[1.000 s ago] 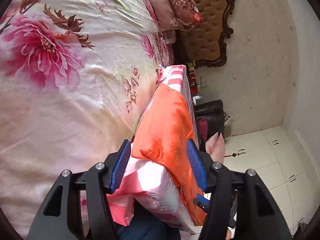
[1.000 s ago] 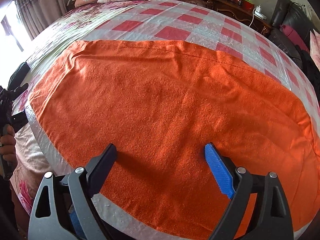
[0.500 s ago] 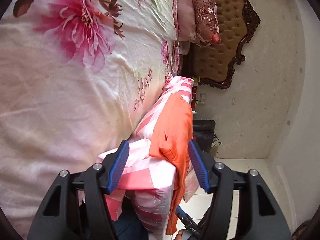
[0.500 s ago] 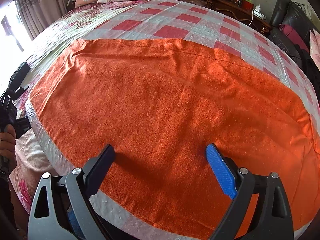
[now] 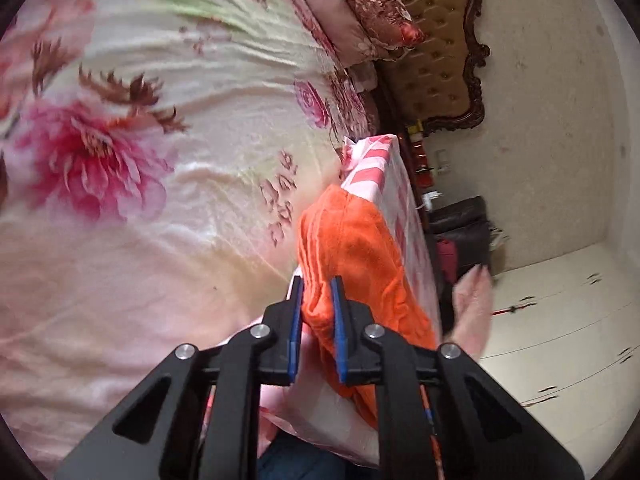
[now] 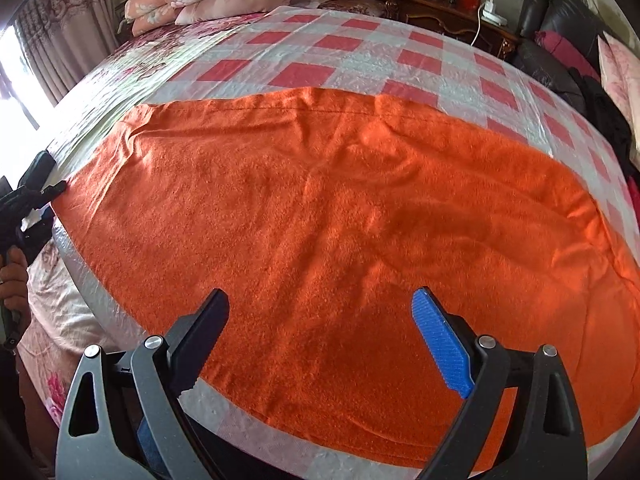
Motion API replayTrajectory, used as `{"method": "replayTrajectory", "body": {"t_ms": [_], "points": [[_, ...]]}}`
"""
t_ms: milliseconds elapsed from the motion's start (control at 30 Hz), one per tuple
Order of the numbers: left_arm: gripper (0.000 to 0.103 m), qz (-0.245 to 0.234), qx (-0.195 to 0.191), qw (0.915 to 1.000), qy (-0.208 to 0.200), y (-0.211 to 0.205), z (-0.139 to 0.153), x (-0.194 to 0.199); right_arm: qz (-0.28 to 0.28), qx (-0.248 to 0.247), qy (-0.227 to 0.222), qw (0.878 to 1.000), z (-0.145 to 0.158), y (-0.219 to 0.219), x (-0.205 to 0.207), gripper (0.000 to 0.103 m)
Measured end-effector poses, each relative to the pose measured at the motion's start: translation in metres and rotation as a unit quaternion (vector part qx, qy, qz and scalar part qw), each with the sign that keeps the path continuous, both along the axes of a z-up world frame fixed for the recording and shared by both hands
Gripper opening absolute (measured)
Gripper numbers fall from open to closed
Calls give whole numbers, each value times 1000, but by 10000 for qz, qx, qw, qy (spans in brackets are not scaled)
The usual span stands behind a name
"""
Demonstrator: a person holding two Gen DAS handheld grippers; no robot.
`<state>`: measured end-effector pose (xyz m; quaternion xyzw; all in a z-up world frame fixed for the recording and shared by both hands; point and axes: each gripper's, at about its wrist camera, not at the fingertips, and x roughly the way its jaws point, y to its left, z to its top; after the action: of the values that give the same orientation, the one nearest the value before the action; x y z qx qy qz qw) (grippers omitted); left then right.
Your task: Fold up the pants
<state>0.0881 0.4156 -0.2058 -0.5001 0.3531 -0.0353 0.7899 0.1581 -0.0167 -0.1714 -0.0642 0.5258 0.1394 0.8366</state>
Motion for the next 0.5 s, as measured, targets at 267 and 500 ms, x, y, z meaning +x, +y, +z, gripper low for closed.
{"method": "replayTrajectory", "body": {"t_ms": [267,500], "points": [[11,-563,4723,8794,186,-143,149,44,-212,1108,595,9918,1,-34,9,83],[11,-2316,6752,6902,-1190,-390,143,52,-975,2431,801,9617,17,-120,14,83]]}}
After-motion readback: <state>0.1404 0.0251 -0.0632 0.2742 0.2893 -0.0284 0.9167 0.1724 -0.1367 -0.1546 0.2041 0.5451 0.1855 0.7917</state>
